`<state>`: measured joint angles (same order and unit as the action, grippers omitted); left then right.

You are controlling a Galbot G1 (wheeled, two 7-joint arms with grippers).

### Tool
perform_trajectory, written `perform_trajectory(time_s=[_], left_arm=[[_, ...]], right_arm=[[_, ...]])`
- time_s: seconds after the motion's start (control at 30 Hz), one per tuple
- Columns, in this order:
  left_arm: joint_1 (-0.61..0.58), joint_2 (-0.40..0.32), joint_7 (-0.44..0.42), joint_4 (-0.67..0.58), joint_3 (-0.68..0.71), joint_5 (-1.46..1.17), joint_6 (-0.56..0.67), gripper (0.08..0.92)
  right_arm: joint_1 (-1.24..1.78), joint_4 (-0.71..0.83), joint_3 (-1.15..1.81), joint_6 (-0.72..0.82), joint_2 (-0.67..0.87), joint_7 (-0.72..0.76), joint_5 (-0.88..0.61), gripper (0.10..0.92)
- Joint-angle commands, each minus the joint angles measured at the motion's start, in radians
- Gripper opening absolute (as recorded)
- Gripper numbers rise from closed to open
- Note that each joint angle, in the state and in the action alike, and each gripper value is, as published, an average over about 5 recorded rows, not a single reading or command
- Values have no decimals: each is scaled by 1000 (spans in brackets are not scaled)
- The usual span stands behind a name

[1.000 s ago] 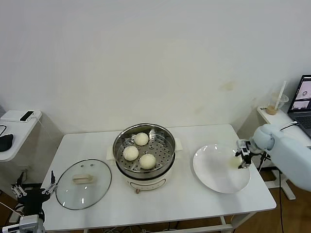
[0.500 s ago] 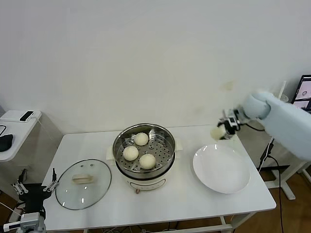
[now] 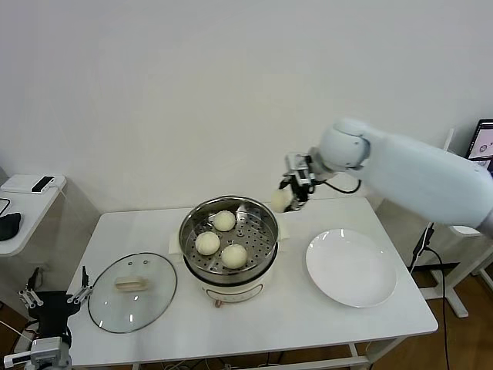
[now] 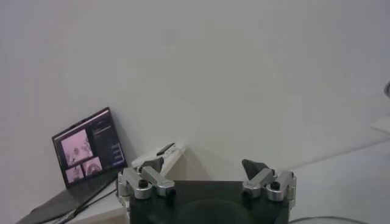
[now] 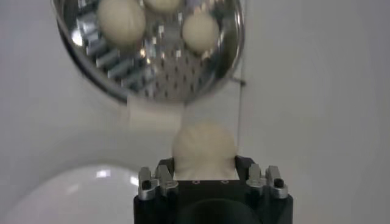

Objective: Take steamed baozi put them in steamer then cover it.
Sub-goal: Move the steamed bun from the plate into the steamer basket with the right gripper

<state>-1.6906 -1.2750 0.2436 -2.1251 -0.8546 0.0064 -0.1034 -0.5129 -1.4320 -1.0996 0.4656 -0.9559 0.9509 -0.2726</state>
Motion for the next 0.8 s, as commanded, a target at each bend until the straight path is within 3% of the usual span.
perform_trajectory(time_s=[0.03,0.8], left_arm=[[-1,-1,0,-3,-4,1,1,823],[3,1,0,0,-15,2,5,823]], right_arm=[[9,6,-84,89,-151,-80,-93,619],[153,143,-63,200,-219,-203,-81,619]])
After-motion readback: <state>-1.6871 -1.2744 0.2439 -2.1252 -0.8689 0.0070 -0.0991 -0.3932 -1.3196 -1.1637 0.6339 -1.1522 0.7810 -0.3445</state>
